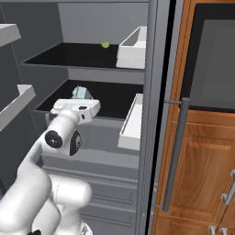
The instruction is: Take out the milk from the fridge and place it on the tray on the counter. Then take the sugar cube near the tray and place it in the tray.
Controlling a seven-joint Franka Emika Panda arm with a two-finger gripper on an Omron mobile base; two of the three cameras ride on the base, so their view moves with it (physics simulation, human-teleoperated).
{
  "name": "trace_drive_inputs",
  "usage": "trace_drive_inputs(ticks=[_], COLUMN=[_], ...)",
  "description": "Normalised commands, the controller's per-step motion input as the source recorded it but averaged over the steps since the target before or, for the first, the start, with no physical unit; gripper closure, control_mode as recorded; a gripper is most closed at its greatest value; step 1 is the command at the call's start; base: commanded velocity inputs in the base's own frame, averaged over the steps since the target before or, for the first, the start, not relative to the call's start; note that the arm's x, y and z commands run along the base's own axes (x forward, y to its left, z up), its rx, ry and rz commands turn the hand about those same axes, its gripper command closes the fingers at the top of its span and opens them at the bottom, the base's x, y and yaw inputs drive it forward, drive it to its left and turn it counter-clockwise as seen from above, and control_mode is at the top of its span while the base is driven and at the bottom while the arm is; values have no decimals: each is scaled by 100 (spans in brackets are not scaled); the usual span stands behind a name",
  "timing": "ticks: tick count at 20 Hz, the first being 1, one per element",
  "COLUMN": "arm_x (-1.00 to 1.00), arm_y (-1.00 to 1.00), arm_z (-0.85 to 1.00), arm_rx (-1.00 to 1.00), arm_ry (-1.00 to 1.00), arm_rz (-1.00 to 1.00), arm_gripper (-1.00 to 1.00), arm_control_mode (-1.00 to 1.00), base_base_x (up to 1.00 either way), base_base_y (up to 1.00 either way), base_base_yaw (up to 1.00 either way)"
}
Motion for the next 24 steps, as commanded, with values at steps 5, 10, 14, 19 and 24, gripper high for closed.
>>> trace_drive_inputs(ticks=[5, 10, 14, 19, 24], arm_x=[-64, -57, -39, -40, -80], arm_y=[0, -7, -1, 0, 0], arm_z=[78, 16, -18, -17, 0], arm_rx=[0, 0, 0, 0, 1], arm_ry=[59, 25, 15, 14, 0], arm_rz=[-3, 0, 0, 0, 0], arm_gripper=[100, 100, 100, 100, 100], arm_control_mode=[-100, -100, -100, -100, -100], base_base_x=[0, 0, 0, 0, 0], base_base_y=[0, 0, 0, 0, 0], base_base_yaw=[0, 0, 0, 0, 0])
